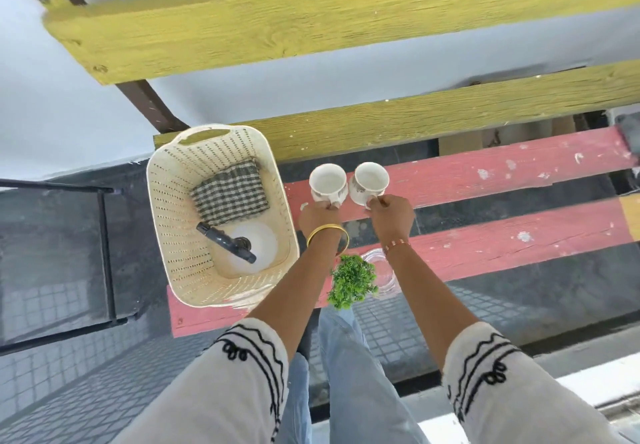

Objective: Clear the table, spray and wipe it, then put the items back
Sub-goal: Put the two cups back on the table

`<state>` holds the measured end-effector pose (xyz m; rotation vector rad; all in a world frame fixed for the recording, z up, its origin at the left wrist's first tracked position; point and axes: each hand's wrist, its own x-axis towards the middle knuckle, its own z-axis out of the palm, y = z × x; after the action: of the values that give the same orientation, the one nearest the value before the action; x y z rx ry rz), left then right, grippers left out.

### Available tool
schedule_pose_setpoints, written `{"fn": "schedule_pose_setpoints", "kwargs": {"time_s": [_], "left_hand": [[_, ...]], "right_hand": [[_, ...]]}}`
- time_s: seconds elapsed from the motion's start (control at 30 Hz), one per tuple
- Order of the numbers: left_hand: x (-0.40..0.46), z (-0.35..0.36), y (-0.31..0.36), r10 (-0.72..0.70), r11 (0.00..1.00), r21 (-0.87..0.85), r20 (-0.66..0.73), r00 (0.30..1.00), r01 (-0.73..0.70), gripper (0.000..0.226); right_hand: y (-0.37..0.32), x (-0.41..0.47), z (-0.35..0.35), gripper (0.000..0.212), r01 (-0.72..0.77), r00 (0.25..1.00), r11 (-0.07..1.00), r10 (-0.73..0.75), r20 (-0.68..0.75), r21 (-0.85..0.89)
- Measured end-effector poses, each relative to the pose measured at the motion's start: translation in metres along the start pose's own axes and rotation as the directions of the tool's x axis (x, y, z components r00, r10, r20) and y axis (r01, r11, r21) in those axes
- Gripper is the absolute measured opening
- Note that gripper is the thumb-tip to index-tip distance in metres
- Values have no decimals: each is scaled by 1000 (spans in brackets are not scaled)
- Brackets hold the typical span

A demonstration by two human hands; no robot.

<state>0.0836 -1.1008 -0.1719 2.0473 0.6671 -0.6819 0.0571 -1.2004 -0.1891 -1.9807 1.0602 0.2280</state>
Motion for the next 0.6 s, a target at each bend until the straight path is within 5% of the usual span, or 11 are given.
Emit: {"fn": "schedule_pose_setpoints", "kwargs": {"time_s": [0.37, 0.6], "left_hand": [[-63, -140, 13, 291, 952, -74, -79, 954, -296, 28], [-100, -264, -20, 373, 894, -145, -286, 883, -425, 29]], "right_hand": [[-103, -119, -9, 39, 320, 945, 940, -308, -111, 119], [-175, -229, 21, 48, 544, 839, 822, -535, -102, 167]]}}
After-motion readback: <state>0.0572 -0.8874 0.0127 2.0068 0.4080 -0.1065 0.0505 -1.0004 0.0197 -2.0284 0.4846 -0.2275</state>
